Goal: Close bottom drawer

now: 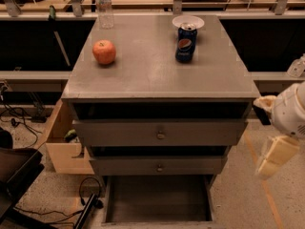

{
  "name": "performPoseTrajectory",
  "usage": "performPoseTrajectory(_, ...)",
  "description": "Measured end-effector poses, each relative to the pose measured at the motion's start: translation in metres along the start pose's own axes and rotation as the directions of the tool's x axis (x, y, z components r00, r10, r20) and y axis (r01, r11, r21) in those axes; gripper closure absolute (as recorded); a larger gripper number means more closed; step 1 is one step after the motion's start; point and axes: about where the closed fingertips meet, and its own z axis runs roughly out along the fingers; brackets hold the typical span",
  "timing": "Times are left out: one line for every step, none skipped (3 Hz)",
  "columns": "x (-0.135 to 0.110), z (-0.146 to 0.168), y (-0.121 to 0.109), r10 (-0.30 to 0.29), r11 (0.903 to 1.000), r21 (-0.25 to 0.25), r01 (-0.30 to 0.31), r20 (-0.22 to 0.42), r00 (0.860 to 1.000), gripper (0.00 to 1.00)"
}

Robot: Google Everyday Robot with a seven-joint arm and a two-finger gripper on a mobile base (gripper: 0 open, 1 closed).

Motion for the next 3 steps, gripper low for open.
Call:
performPoseTrajectory(0.036, 0.055, 0.033, -0.003, 1.0000, -0.005, 0.004, 0.060, 0.998, 0.00)
performPoseTrajectory(0.075, 0.113, 0.081, -0.001, 0.9998, 0.019, -0.001, 0.078, 0.997, 0.00)
performPoseTrajectory(0.074, 0.112, 0.081, -0.003, 0.9999, 0.017, 0.001, 0.078, 0.997, 0.00)
